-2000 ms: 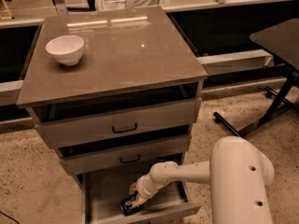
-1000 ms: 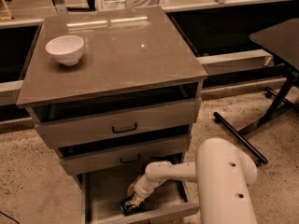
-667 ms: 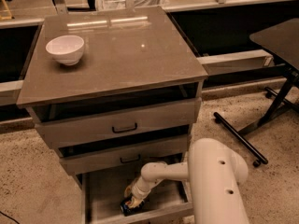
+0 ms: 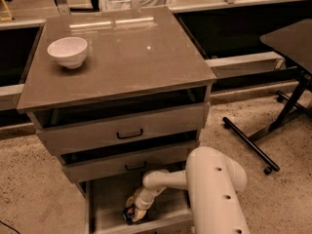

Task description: Pick pepsi can from bottom drawer and place on counter

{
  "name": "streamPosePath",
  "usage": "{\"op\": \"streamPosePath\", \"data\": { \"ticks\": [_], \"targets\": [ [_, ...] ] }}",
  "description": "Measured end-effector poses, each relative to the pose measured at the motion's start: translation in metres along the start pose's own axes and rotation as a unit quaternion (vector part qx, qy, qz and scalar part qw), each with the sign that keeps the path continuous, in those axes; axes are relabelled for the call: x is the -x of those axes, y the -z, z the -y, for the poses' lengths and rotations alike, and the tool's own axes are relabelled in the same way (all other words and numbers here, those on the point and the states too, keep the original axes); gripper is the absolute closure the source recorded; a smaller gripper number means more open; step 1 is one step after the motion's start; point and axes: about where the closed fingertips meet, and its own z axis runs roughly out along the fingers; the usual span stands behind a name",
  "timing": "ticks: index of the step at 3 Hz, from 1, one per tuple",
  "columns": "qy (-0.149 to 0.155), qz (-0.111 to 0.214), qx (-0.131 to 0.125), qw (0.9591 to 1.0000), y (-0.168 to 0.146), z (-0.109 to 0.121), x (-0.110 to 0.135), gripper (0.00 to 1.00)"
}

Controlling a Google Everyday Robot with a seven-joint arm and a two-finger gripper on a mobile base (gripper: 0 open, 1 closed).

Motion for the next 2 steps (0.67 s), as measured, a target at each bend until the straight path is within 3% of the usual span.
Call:
{"op": "streamPosePath", "data": {
  "ticks": [2],
  "targets": [
    [0.005, 0.004, 0.020, 0.9998, -0.0198, -0.0018, -0.0085, 0.26]
  ]
}}
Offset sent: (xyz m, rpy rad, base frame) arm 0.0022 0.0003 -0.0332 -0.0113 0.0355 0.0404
